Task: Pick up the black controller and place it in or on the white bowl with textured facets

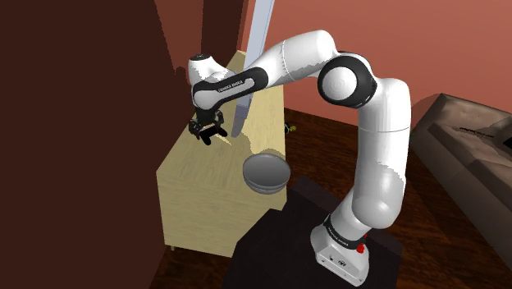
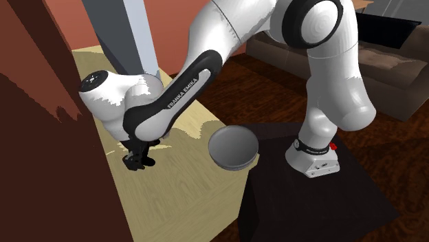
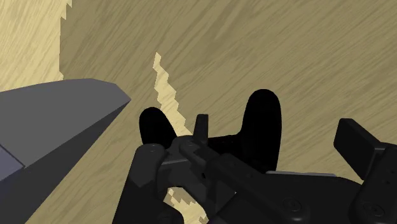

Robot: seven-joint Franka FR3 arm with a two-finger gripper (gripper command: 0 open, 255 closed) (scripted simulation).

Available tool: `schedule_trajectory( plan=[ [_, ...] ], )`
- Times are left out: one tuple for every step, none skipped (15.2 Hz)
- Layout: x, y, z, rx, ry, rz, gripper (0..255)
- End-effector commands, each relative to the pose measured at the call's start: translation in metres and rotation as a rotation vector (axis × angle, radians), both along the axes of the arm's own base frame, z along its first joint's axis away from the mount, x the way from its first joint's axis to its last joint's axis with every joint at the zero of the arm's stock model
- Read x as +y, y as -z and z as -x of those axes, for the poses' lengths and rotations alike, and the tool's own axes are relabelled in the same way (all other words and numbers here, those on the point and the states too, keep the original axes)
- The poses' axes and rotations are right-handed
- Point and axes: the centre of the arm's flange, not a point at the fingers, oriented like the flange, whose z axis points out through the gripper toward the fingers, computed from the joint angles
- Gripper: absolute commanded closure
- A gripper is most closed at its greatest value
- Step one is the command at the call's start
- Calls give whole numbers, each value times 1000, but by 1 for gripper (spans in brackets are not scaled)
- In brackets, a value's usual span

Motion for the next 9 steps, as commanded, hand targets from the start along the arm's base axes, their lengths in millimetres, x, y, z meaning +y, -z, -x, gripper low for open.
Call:
schedule_trajectory(
  plan=[
    [-1,11,-1,-1,2,1,0],
    [-2,16,-1,-1,2,1,0],
    [-3,21,-1,-1,2,1,0],
    [-4,27,0,-1,2,1,0],
    [-4,32,0,-1,2,1,0],
    [-5,35,0,-1,2,1,0],
    [-5,35,0,-1,2,1,0],
    [-5,35,0,-1,2,1,0],
    [-5,35,0,-1,2,1,0]
  ],
)
